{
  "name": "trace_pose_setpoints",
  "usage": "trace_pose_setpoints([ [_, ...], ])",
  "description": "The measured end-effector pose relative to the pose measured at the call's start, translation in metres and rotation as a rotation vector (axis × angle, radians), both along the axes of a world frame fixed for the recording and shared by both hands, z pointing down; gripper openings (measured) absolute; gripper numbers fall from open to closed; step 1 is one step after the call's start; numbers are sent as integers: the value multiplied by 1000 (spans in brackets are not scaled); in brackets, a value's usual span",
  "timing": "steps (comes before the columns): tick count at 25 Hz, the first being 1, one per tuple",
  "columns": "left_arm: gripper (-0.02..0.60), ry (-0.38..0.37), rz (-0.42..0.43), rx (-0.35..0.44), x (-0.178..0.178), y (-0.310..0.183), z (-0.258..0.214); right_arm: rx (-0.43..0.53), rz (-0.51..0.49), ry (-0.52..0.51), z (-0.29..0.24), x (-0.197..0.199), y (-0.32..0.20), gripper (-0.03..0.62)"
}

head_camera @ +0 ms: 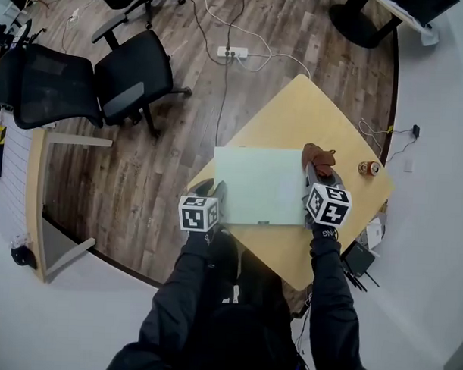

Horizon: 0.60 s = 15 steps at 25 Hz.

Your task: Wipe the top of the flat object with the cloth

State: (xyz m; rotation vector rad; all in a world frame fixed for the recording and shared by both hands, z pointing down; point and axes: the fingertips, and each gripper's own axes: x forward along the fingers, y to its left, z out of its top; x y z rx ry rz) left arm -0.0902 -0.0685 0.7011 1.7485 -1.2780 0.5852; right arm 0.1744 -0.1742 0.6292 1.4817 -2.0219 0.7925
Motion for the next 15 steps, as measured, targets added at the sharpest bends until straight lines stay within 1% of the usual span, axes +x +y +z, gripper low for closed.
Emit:
trace_pose_setpoints([
  [5, 140, -8, 13, -4, 0, -1, 1, -58, 6, 6, 27, 9, 9, 115],
  [15, 140, -36, 3, -10, -1, 0, 2, -113, -3, 14, 40, 19, 62, 115],
])
